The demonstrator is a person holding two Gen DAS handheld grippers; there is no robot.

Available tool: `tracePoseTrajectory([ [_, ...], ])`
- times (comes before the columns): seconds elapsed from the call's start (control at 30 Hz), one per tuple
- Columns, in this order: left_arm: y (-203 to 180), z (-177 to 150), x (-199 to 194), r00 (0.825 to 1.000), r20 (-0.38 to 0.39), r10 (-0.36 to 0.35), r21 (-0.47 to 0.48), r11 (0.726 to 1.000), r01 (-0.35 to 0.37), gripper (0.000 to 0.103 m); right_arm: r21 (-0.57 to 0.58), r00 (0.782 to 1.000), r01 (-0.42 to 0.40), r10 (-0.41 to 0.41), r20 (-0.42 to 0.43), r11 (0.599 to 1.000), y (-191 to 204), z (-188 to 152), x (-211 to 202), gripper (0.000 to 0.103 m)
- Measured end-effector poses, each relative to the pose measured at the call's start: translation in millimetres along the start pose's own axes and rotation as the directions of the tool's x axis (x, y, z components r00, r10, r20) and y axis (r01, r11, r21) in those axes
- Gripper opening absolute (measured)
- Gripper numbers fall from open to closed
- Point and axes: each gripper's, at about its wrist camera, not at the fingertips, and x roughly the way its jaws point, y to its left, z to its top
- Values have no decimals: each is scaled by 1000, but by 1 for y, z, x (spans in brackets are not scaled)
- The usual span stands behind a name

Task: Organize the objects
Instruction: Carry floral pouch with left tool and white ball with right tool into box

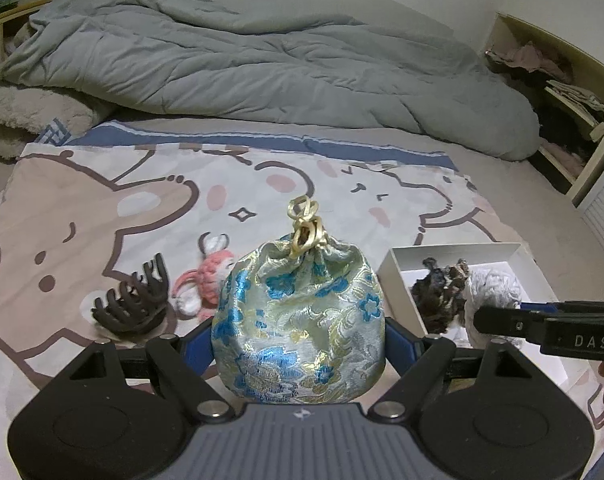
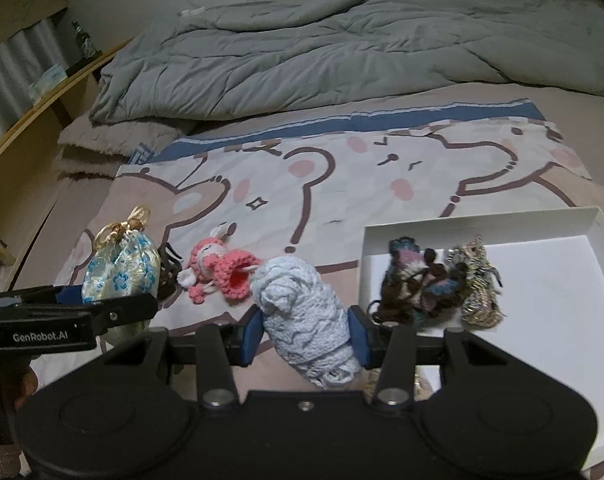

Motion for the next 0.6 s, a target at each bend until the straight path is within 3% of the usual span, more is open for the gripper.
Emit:
tracePoseTrajectory([
  [0.6, -89, 3, 29, 993, -2, -114, 71, 991, 114, 84, 107, 986, 135, -144, 81, 985, -83, -9, -53, 47],
])
